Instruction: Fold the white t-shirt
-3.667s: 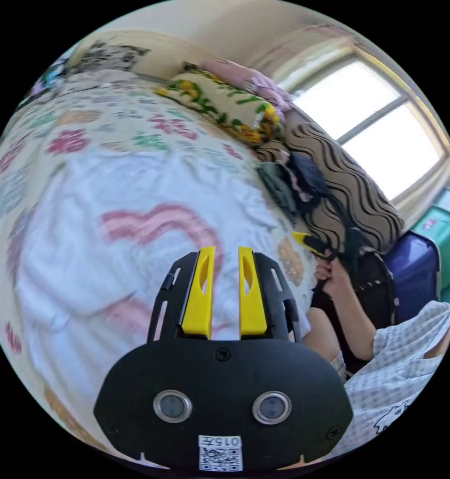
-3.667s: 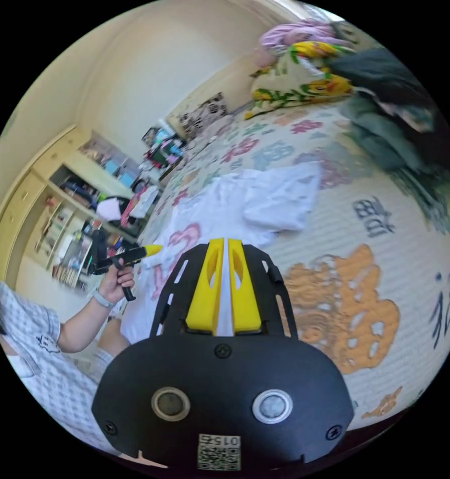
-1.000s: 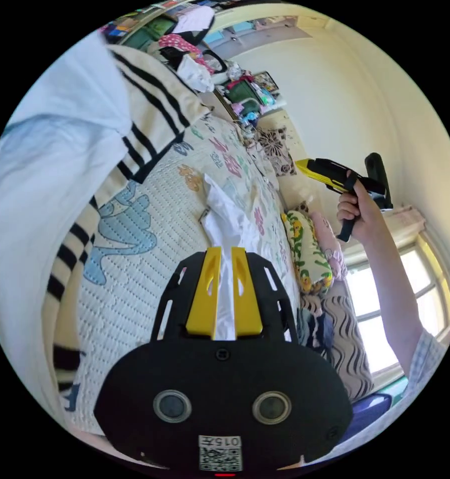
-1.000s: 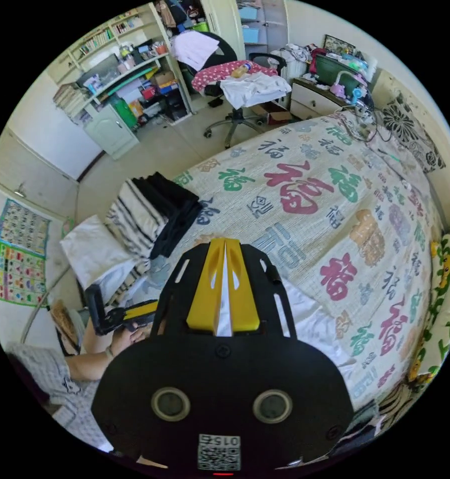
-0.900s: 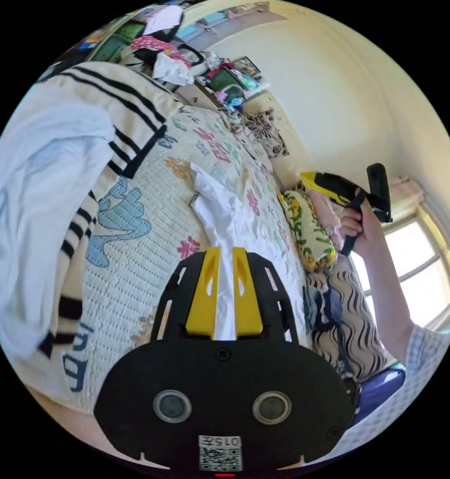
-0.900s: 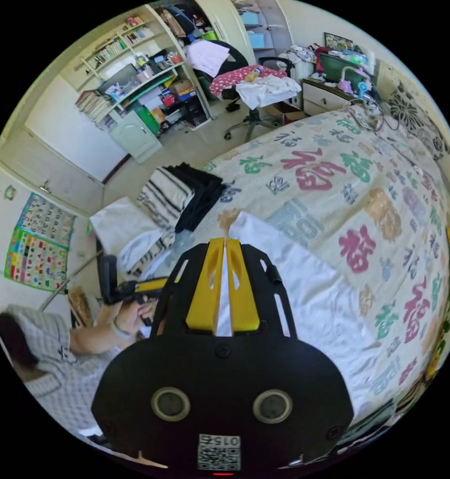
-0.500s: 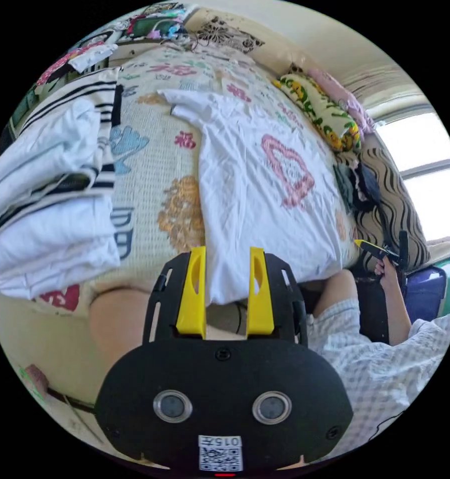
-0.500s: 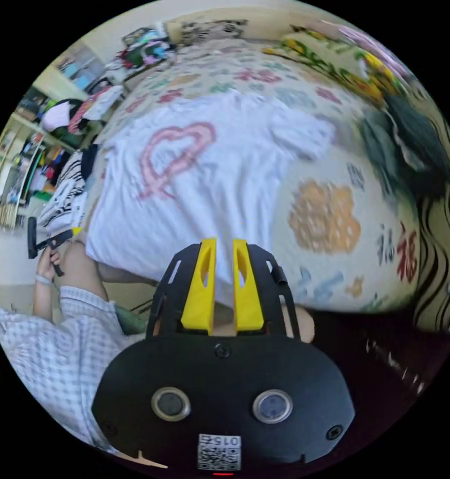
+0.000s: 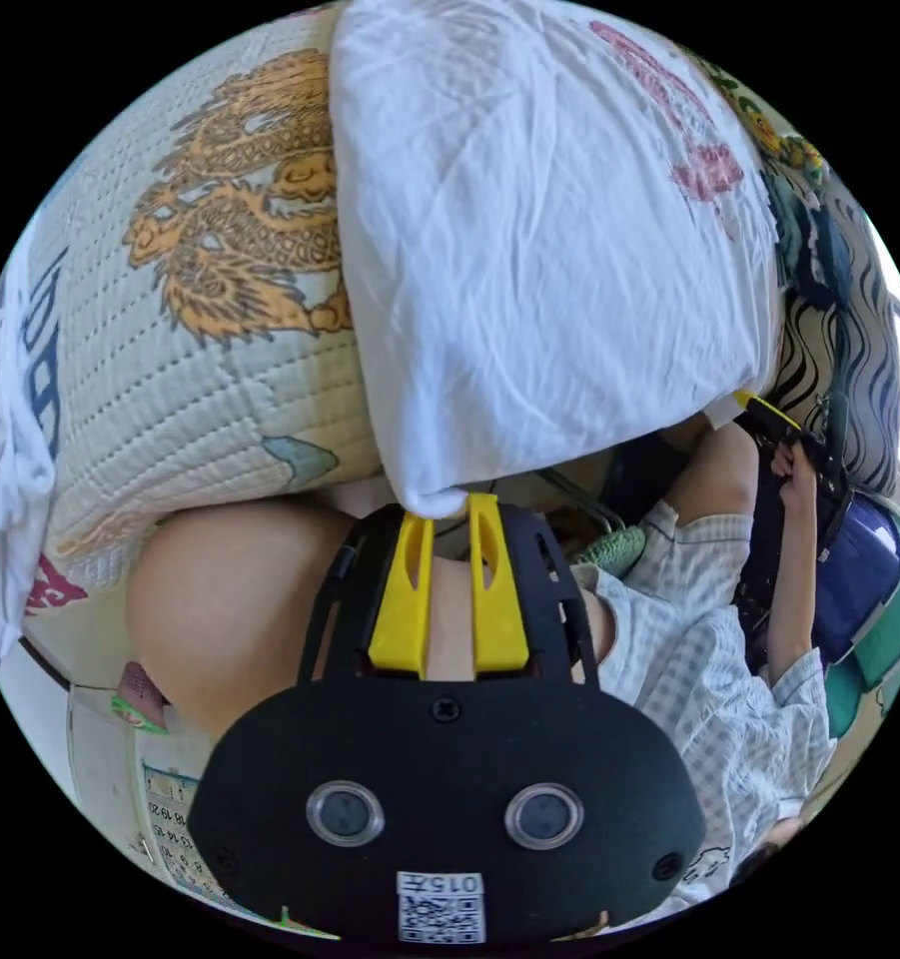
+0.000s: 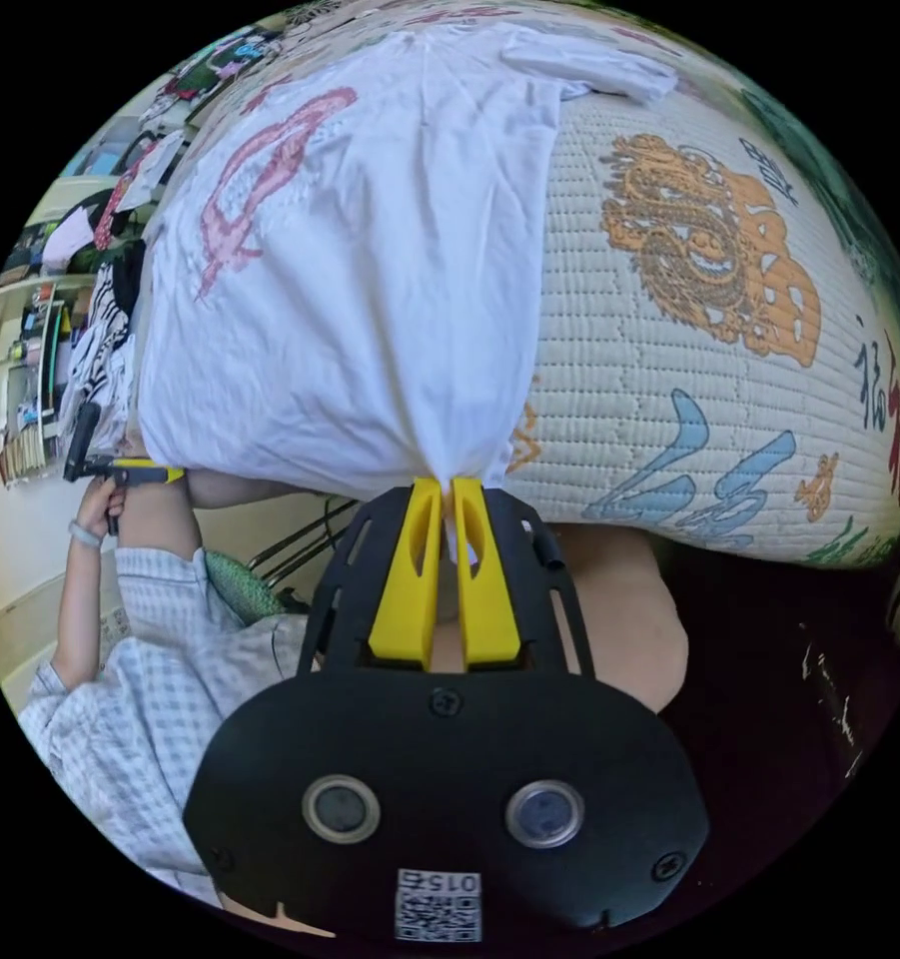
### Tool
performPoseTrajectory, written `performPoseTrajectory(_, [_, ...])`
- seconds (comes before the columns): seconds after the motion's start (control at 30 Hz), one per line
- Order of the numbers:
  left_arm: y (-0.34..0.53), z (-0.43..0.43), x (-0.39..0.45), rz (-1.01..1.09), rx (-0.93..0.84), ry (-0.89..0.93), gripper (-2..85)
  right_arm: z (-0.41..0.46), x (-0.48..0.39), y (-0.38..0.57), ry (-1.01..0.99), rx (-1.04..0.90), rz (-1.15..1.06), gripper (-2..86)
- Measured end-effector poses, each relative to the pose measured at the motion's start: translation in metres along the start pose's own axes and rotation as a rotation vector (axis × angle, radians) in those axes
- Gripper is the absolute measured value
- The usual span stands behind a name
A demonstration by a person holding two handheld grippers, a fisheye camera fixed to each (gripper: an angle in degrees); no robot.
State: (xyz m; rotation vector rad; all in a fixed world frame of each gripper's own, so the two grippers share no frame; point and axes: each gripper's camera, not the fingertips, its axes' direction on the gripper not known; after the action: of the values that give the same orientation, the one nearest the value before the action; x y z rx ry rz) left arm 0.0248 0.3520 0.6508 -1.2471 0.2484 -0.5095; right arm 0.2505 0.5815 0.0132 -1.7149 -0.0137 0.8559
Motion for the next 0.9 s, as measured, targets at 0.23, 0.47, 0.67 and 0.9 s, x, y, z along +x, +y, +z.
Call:
performPoseTrajectory(0.23, [0.019,-0.041,0.013,-0.086,0.234,-0.057,12.7,-0.008,0.069,0.052,-0.221,0.179,0.019,0.2])
performPoseTrajectory(0.47, [-0.033,-0.036,0.041,-0.134,0.148,-0.117,13.7,0.024,0.123,0.077,-0.341,0.251,0.072,0.0])
performPoseTrajectory(0.67, [-0.045,-0.034,0.073,-0.011,0.086,-0.224,6.1,0.049,0.153,0.085,-0.353,0.265,0.096,0.0])
performPoseTrajectory(0.9, [-0.007,-0.056,0.08,0.063,0.199,-0.069,0.0,0.063,0.176,0.092,-0.268,0.215,0.027,-0.3])
